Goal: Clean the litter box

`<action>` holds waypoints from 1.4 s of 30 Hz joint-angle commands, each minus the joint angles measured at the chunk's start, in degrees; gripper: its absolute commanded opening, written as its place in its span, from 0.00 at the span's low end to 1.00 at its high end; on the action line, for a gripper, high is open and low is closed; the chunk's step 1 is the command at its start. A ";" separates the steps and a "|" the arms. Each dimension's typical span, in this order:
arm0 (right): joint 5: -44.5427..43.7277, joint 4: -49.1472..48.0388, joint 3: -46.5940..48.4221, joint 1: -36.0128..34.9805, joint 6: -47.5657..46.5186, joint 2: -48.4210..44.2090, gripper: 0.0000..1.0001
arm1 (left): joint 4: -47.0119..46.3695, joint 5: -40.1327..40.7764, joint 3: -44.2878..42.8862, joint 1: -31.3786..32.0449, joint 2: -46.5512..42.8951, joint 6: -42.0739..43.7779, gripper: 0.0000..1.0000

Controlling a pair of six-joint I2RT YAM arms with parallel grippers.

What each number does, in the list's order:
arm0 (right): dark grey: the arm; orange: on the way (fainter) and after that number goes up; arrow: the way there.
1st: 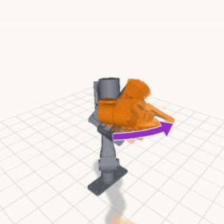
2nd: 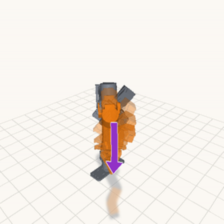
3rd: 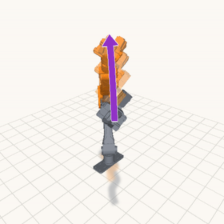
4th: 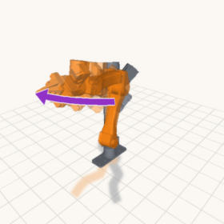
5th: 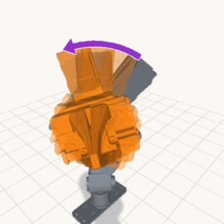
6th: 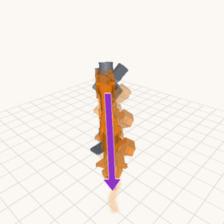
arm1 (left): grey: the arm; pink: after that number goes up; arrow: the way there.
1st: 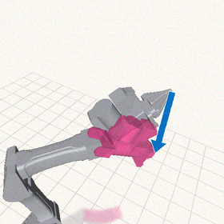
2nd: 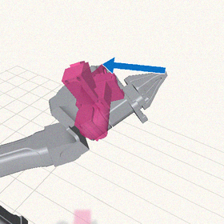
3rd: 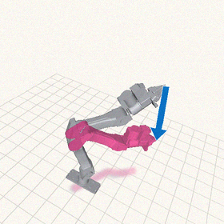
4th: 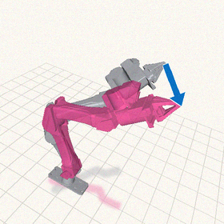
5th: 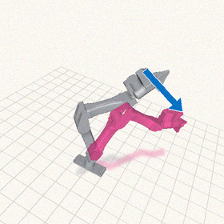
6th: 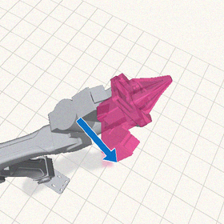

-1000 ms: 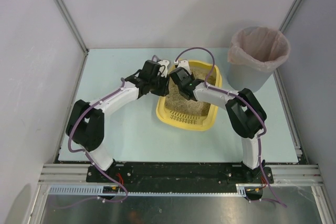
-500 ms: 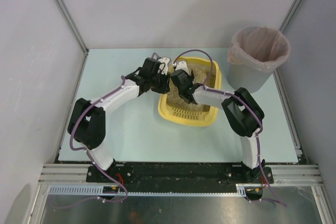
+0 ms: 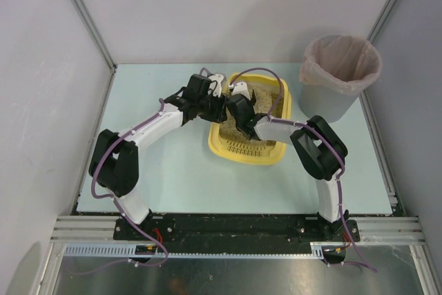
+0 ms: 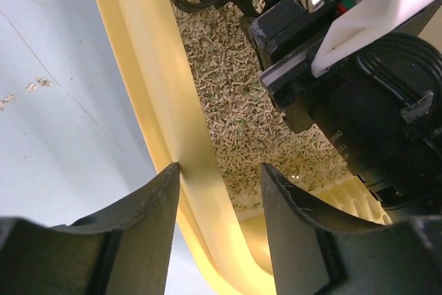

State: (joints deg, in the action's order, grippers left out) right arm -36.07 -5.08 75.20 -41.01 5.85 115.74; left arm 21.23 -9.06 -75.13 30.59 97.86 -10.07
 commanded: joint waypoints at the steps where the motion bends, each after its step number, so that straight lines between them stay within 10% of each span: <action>1: -4.27 -9.07 0.39 1.29 0.48 -3.59 0.00 | -0.93 -2.37 -2.56 -0.35 -0.92 -0.39 0.58; 10: -4.44 -10.65 -1.02 1.90 -0.31 -3.33 0.00 | -0.93 -0.26 -1.42 -0.53 -6.71 1.45 0.87; 42: 8.04 15.01 4.69 6.12 5.75 -2.27 0.00 | 0.91 0.80 5.26 -4.92 -18.24 2.42 0.97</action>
State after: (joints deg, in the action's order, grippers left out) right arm -28.08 6.11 76.51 -35.62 11.44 113.60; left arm 22.70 -7.81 -70.17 26.17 82.30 -8.93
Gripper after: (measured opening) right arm 0.300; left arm 0.964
